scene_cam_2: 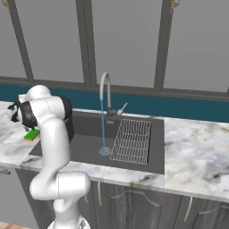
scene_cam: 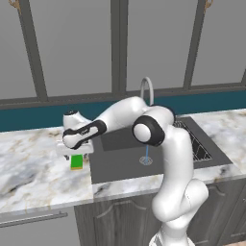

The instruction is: Soak the sponge with water for a few seconds and then drop it inside the sink.

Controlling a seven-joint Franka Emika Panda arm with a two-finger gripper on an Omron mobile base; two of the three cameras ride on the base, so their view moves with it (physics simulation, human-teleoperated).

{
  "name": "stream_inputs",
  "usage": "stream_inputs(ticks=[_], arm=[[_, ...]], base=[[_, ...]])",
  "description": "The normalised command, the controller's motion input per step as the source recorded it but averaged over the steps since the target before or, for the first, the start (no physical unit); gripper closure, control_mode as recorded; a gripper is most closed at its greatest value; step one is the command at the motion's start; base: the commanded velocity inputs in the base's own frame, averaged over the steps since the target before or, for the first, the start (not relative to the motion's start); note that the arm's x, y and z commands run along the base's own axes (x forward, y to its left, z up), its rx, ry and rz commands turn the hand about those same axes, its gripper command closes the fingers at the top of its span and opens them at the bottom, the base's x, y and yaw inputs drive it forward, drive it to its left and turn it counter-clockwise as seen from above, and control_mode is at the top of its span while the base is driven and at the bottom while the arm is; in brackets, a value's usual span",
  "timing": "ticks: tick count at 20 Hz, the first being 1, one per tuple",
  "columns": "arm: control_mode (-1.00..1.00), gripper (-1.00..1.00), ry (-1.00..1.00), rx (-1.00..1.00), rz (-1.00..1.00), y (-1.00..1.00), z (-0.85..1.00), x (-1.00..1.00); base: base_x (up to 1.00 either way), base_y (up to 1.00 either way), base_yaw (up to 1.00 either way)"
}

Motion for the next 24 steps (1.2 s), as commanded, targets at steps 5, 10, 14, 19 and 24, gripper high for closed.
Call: stream_inputs(ticks=[5, 10, 14, 19, 24], arm=[[-1.00, -1.00, 0.00, 0.00, 0.00, 0.00, -0.15, 0.00], [-1.00, -1.00, 0.00, 0.00, 0.00, 0.00, -0.19, -0.01], [-1.00, -1.00, 0.00, 0.00, 0.00, 0.02, -0.22, -0.05], [-1.00, -1.00, 0.00, 0.00, 0.00, 0.02, -0.10, -0.02], [-1.00, -1.00, 0.00, 0.00, 0.00, 0.00, 0.00, 0.00]], base=[[0.00, 0.00, 0.00], [0.00, 0.00, 0.00], [0.00, 0.00, 0.00], [0.00, 0.00, 0.00], [0.00, 0.00, 0.00]])
